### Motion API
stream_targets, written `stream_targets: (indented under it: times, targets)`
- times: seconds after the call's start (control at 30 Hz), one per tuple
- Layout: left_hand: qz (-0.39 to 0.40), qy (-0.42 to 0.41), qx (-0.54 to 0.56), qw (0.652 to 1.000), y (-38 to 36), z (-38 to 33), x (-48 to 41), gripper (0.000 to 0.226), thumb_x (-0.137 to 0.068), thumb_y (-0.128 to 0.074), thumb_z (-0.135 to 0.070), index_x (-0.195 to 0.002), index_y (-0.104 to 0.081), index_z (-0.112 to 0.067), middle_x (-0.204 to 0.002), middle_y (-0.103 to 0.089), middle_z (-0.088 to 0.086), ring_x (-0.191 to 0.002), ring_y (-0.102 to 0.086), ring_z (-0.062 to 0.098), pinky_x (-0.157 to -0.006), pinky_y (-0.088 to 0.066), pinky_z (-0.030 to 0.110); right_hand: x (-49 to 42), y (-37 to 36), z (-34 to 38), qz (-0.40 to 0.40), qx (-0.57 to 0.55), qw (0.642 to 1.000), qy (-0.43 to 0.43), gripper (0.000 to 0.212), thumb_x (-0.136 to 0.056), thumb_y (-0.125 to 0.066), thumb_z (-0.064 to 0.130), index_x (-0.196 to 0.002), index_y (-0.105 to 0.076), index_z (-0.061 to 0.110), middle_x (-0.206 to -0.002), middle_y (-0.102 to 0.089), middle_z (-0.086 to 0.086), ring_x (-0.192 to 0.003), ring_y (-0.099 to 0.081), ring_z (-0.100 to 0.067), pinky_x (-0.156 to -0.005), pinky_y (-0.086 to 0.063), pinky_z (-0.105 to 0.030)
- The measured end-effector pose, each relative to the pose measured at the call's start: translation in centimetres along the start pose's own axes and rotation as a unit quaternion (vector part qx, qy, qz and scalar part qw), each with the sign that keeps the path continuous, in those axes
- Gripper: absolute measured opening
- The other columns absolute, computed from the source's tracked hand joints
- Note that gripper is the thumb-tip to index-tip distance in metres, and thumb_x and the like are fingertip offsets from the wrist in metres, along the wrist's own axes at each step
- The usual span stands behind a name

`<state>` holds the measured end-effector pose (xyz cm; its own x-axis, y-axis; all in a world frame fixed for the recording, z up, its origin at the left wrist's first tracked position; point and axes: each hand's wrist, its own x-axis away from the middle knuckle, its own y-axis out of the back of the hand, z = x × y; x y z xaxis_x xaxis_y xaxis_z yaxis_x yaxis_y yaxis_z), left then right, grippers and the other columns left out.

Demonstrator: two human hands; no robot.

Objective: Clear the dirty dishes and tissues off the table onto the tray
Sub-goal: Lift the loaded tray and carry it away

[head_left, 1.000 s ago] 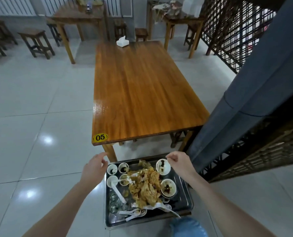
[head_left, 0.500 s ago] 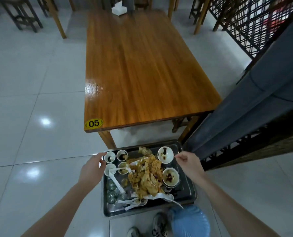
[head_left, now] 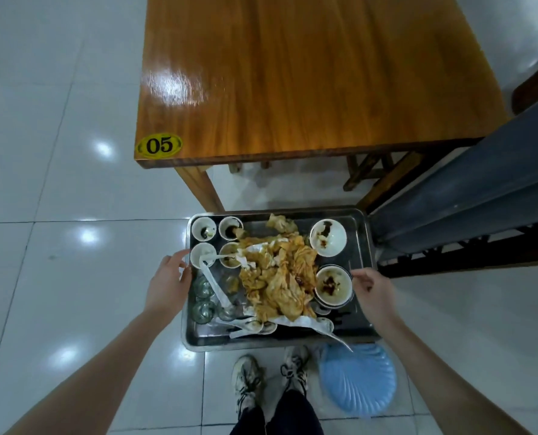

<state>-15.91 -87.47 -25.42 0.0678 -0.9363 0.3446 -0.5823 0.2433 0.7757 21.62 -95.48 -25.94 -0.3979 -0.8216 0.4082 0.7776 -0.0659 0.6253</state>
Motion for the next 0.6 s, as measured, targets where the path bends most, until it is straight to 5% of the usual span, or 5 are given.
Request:
stream_targets:
  times: [0.1, 0.4, 0.6]
  targets:
    - [-0.022, -0.003, 0.008, 1.000, -1.5, 2.2, -0.1, 0.053, -0.098, -0.047, -0.013, -0.146, -0.032, -0.027, -0.110, -0.045, -0.004, -0.087, -0.055, 0.020, -0.078, -0.047, 0.038, -1.5, -1.0, -2.1, -0.009, -0.002, 1.000, 0.004, 0.020, -0.089, -0.058, 0.009, -0.097, -0.063, 0.026, -0.094, -0.066, 0.003, -0.088, -0.063, -0.012, -0.080, -0.053, -0.035]
    - [-0.040, 0.034, 0.006, 0.999, -5.3, 8.3, -2.4, 0.056, -0.097, -0.047, -0.011, -0.148, -0.027, -0.023, -0.119, -0.049, 0.014, -0.082, -0.054, 0.022, -0.078, -0.044, 0.037, -6.3, -1.4, -7.2, -0.056, 0.085, 0.995, 0.015, 0.039, -0.087, -0.060, 0.005, -0.126, -0.054, 0.010, -0.123, -0.050, -0.014, -0.112, -0.050, -0.027, -0.094, -0.035, -0.030]
    - [0.007, 0.057, 0.007, 0.998, -7.3, 9.4, -4.6, 0.059, -0.099, -0.046, -0.025, -0.150, -0.017, -0.025, -0.111, -0.050, 0.005, -0.072, -0.054, 0.007, -0.061, -0.042, 0.024, -7.8, -1.5, -9.4, -0.041, 0.114, 0.993, -0.003, 0.056, -0.086, -0.059, 0.002, -0.139, -0.041, 0.009, -0.135, -0.040, -0.018, -0.121, -0.042, -0.033, -0.099, -0.033, -0.038]
